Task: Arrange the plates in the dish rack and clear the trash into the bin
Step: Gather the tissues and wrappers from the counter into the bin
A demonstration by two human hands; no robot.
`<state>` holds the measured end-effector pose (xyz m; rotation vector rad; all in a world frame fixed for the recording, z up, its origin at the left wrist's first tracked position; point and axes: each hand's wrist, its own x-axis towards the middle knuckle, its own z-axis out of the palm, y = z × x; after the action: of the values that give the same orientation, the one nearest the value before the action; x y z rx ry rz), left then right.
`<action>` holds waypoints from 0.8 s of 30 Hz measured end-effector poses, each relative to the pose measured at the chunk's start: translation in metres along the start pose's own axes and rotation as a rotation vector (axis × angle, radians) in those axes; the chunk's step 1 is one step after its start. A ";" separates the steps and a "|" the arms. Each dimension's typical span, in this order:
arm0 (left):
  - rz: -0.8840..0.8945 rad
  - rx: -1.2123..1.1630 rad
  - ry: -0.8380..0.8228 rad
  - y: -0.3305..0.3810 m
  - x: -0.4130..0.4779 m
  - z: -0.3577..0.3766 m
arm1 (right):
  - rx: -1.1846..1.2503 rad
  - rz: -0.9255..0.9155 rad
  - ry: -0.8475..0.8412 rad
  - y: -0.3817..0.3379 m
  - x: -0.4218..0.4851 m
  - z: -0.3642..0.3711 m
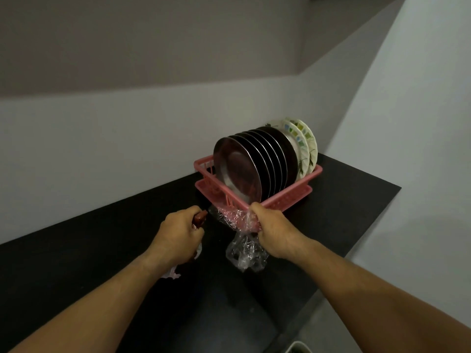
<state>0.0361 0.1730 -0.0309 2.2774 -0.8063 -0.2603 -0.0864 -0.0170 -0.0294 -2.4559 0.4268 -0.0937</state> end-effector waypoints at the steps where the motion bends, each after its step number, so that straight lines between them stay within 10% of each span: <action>1: 0.007 -0.016 0.030 0.002 0.000 0.002 | 0.062 0.009 0.008 0.003 0.000 0.001; 12: -0.063 -0.029 -0.042 0.023 0.003 0.011 | -0.094 0.151 -0.026 0.014 -0.005 -0.006; 24: 0.256 0.034 -0.053 0.020 0.002 0.032 | 0.022 0.021 0.059 0.020 -0.012 -0.002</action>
<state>0.0155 0.1436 -0.0409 2.1773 -1.1248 -0.1903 -0.1039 -0.0285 -0.0395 -2.4318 0.4742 -0.1617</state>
